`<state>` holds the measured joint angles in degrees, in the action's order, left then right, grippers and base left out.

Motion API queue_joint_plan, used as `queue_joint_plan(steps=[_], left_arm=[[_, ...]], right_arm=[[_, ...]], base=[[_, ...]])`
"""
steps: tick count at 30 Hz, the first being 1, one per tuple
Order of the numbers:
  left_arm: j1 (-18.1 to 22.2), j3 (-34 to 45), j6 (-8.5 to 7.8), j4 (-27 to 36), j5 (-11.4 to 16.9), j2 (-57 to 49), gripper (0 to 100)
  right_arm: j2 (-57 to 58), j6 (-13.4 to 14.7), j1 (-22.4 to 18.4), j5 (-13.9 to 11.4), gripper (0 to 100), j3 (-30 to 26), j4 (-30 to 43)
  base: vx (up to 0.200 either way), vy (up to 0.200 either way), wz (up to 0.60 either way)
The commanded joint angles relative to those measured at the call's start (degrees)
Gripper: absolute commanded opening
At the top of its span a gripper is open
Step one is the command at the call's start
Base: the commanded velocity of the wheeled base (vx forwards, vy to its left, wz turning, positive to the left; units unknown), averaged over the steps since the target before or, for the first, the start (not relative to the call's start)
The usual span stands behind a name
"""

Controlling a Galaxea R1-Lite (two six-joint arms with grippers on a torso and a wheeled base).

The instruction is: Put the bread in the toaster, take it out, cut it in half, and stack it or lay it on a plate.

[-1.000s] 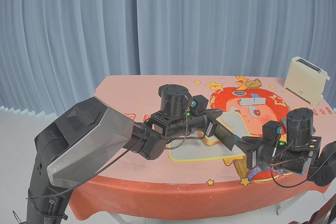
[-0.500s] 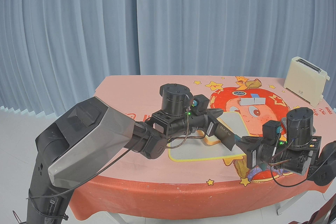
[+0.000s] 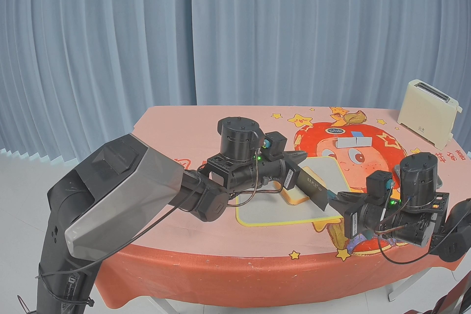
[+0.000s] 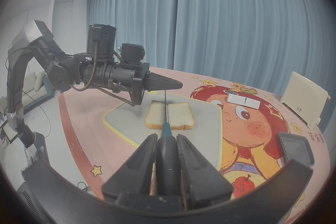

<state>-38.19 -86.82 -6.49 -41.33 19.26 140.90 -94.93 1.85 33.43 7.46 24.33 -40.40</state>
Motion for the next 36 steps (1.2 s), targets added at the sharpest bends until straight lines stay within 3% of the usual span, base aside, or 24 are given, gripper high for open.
queue_joint_plan(steps=[1, 19, 36], left_arm=[[0.0, 0.2, -0.11, 0.2, 0.0, 0.7, 0], [-1.0, -1.9, -0.02, 0.6, 0.0, -1.2, 0], [-0.7, -1.6, -0.02, 0.2, -0.1, 0.5, 0]], right_arm=[[-1.5, 0.0, 0.1, 0.0, 0, -0.8, 0.2], [0.5, 0.7, -0.2, -0.1, 0, 3.4, -0.4], [0.4, 0.6, -0.6, 0.0, 0, 2.0, -0.3]], base=[[0.000, 0.000, 0.00], [0.000, 0.000, 0.00], [0.000, 0.000, 0.00]])
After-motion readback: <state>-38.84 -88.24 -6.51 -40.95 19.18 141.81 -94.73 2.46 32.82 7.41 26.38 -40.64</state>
